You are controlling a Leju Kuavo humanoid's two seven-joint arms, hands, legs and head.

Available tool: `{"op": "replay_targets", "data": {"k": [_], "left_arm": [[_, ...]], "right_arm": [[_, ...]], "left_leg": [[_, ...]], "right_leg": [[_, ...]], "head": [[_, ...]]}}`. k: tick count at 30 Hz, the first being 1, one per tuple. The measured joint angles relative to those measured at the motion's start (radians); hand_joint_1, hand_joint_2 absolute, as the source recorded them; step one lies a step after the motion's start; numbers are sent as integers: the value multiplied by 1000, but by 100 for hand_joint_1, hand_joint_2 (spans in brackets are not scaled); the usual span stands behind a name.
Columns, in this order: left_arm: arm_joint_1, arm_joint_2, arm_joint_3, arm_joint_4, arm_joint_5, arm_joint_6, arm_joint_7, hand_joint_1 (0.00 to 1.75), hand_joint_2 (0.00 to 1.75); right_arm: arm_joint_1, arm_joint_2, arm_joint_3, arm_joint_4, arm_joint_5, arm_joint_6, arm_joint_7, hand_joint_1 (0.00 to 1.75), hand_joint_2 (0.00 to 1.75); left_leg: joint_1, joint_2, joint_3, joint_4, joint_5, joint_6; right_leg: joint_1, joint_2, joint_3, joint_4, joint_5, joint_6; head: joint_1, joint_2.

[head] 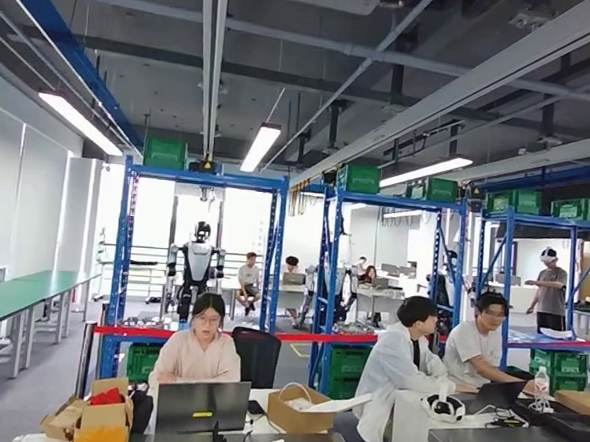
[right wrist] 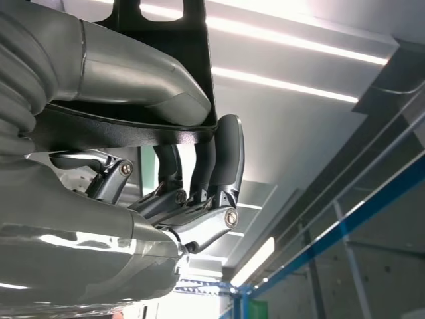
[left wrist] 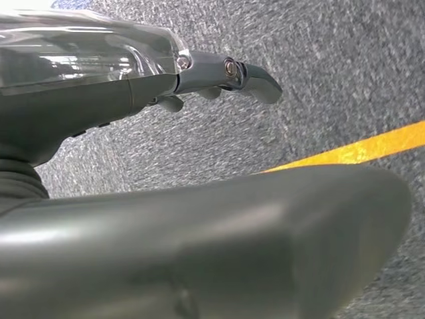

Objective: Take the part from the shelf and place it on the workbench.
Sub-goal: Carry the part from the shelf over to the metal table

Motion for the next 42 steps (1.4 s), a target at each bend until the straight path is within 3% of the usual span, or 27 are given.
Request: {"op": "replay_targets", "data": {"k": [2, 5, 6, 7, 8, 10, 12, 14, 16, 17, 20, 21, 22, 23, 25, 27, 30, 32, 35, 37, 38, 40, 42], "left_arm": [[-2, 1, 0, 0, 0, 0, 0, 0, 175], [-3, 2, 0, 0, 0, 0, 0, 0, 175], [-3, 2, 0, 0, 0, 0, 0, 0, 175], [-2, 2, 0, 0, -1, 1, 1, 0, 175], [-2, 2, 0, 0, -1, 1, 1, 0, 175], [-3, 0, 0, 0, -2, 1, 2, 0, 175], [-5, -2, 1, 0, -4, 2, 2, 0, 175], [-6, -3, 1, 0, -7, 4, 3, 0, 175], [-7, -3, 1, 0, -10, 6, 2, 0, 175], [-8, -3, 1, 0, -10, 6, 2, 0, 175], [-8, -1, 1, 0, -10, 6, 3, 0, 175], [-6, -1, 2, 0, -10, 6, 3, 0, 175], [-4, -1, 2, 0, -11, 6, 3, 0, 175], [-3, 0, 2, 0, -11, 6, 3, 0, 175], [-1, -1, 2, 0, -11, 6, 3, 0, 175], [0, -2, 4, 0, -11, 6, 4, 0, 175], [1, -2, 8, 0, -11, 6, 5, 0, 175], [0, -2, 9, 0, -12, 6, 4, 0, 175], [-3, -2, 10, 0, -12, 6, 1, 0, 175], [-3, -2, 10, 0, -13, 6, 0, 0, 175], [-3, -2, 10, 0, -14, 6, -1, 0, 175], [-5, -3, 10, 0, -17, 5, -3, 0, 175], [-10, -8, 11, 0, -20, 5, -6, 0, 175]], "right_arm": [[-1, 0, 2, 0, 0, 1, 0, 175, 175], [-1, -1, 4, 3, 0, 1, 0, 175, 175], [0, -1, 4, 4, 0, 1, 0, 175, 175], [0, -1, 4, 5, 0, 1, 0, 175, 175], [0, -1, 4, 6, 0, 2, 0, 175, 175], [-1, -1, 4, 8, -1, 2, 0, 175, 175], [0, -1, 4, 10, -1, 2, 0, 175, 175], [0, -1, 4, 12, -2, 2, 0, 175, 175], [-1, 1, 4, 11, -2, 2, 0, 175, 175], [-3, 2, 4, 11, -2, 2, -1, 175, 175], [-3, 4, 5, 13, -2, 2, -1, 175, 175], [-1, 4, 5, 14, -2, 2, -1, 175, 175], [0, 5, 5, 15, -2, 2, 0, 175, 175], [0, 5, 5, 16, -2, 2, 0, 175, 175], [-1, 4, 5, 18, -2, 2, 0, 175, 175], [-1, 5, 5, 21, -2, 2, 1, 175, 175], [-2, 6, 6, 21, -2, 2, 2, 175, 175], [-4, 6, 6, 21, -2, 3, 1, 175, 175], [-5, 5, 6, 22, -1, 3, 1, 175, 175], [-6, 5, 6, 24, 7, 3, 5, 175, 175], [-7, 5, 7, 25, 15, 2, 8, 175, 175], [-15, 4, 9, 27, 32, -2, 13, 175, 175], [-25, 3, 11, 31, 43, -6, 15, 175, 175]], "left_leg": [[4, -1, 21, -7, -11, 9], [4, -2, 51, -10, -36, 14], [4, -3, 63, -10, -47, 13], [4, -4, 78, -10, -58, 12], [4, -5, 95, -10, -70, 11], [5, -7, 124, -14, -92, 6], [7, -8, 143, -23, -106, -3], [6, -7, 158, -33, -104, -13], [6, -5, 158, -7, -102, -17], [5, -4, 138, 33, -109, -18], [6, -3, 22, 200, -172, -27], [6, -3, -9, 225, -188, -31], [8, -3, -27, 221, -186, -34], [10, -2, -31, 187, -159, -38], [17, -1, -21, 79, -56, -46], [17, -1, -17, 18, 9, -37], [12, -3, -13, 10, 7, -14], [14, -4, 5, 4, -3, -3], [10, -4, 36, -3, -26, 5], [6, -11, 60, -4, -45, 6], [5, -18, 75, -4, -56, 5], [7, -33, 103, -6, -76, 4], [15, -50, 116, -16, -85, -1]], "right_leg": [[-2, -1, -52, 92, -7, 10], [-7, -1, -176, 256, -71, 20], [-7, -1, -202, 270, -80, 19], [-6, 0, -213, 253, -70, 16], [-4, 0, -210, 206, -35, 12], [5, 0, -190, 87, 70, 1], [14, 1, -179, 20, 124, -13], [16, 2, -166, 2, 121, -24], [11, 2, -136, -19, 119, -32], [9, 1, -121, -29, 115, -35], [6, 1, -90, -37, 92, -40], [5, 2, -80, -37, 83, -40], [4, 4, -67, -36, 72, -38], [2, 5, -51, -36, 59, -34], [1, 5, -19, -32, 31, -23], [1, 6, -8, -28, 10, -9], [-1, 7, -8, -22, 1, 6], [-3, 4, -38, 40, -5, 14], [-6, 2, -163, 229, -58, 22], [-4, 3, -223, 275, -72, 17], [-1, 4, -228, 247, -48, 12], [9, 23, -205, 120, 57, -2], [17, 49, -185, 25, 131, -18]], "head": [[0, 0], [0, 0], [0, 0], [0, -1], [0, -1], [0, -1], [0, -1], [-1, -1], [-1, -1], [-1, -1], [0, -1], [0, -1], [0, -1], [0, -1], [0, -1], [0, -1], [-1, -1], [-1, -1], [-1, -1], [-1, -1], [-1, -1], [-1, -1], [-1, -1]]}}
